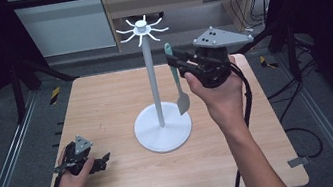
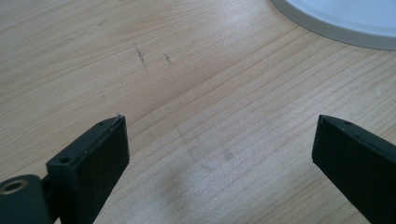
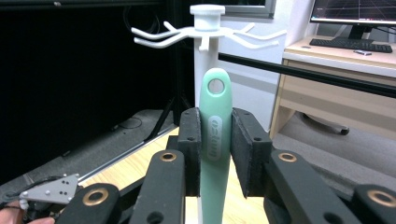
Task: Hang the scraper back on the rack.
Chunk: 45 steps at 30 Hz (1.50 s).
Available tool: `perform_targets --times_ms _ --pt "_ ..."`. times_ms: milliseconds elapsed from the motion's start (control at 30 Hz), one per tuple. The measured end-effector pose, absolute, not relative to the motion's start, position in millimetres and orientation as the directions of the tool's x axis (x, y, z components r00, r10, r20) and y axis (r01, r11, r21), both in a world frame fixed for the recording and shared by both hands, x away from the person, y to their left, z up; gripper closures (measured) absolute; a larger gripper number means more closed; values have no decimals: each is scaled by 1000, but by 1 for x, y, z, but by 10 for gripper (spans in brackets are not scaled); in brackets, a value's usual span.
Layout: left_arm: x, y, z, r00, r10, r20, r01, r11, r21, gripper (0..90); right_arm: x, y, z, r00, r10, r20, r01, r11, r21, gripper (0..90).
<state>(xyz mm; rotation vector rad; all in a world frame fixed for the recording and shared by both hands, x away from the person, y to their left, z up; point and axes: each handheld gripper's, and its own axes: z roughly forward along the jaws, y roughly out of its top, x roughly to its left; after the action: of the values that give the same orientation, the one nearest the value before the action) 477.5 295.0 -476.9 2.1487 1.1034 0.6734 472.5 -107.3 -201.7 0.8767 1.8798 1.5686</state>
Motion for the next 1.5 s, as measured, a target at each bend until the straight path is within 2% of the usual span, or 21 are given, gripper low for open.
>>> perform_targets --times_ms 700,1500 --pt "478 295 -477 519 842 150 524 -451 723 37 476 -99 -187 -657 754 1 119 102 988 746" --pt "478 294 -478 519 842 150 522 -450 725 37 492 -89 -189 -658 753 -1 151 133 979 745"
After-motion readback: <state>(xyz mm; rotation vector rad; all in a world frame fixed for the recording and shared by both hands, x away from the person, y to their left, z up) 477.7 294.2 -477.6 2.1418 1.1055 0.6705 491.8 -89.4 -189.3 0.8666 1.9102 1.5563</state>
